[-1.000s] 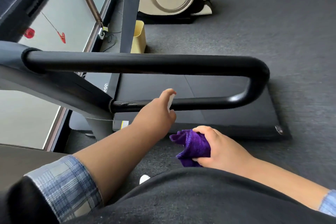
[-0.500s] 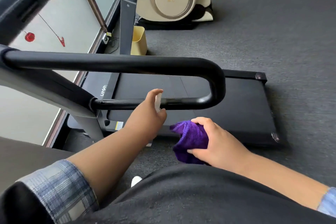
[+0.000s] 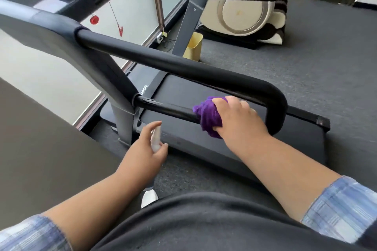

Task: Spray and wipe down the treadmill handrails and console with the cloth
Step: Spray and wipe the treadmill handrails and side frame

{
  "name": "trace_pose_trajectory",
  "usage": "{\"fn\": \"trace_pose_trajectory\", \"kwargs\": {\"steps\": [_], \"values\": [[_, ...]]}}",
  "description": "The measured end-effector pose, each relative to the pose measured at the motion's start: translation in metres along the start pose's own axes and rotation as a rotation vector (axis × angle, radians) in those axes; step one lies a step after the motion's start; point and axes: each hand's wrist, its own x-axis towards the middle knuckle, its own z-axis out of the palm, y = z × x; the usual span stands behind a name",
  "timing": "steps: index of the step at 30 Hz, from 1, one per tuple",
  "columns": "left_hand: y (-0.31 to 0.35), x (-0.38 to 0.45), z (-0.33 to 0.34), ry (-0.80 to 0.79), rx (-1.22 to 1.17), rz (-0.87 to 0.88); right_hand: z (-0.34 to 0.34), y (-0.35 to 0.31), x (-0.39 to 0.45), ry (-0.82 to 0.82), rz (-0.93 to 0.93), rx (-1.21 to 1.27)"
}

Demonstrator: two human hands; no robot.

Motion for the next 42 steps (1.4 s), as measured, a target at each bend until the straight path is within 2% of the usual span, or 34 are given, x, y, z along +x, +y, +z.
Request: {"fn": "trace_pose_trajectory", "kwargs": {"steps": [4,13,24,34,38,42], "values": [[-0.007,-0.005,0.000,-0.043,0.020,0.017,0.017,0.012,0.000,-0.133,0.132,-0.055],[-0.021,-0.006,-0.012,-0.126,-0.012,0.049,0.038,-0.008,0.028,-0.125,0.092,-0.055],[-0.064,0.022,-0.052,-0.159,-0.037,0.200,0.064,-0.102,0.099,-0.171,-0.066,-0.054],[-0.099,0.094,-0.124,-0.201,0.027,0.275,0.085,-0.202,0.170,-0.196,-0.028,-0.049],[-0.104,0.117,-0.138,-0.290,0.013,0.370,0.084,-0.198,0.172,-0.211,-0.010,-0.002],[-0.104,0.136,-0.139,-0.361,0.029,0.485,0.071,-0.168,0.159,-0.291,0.124,0.000]]}}
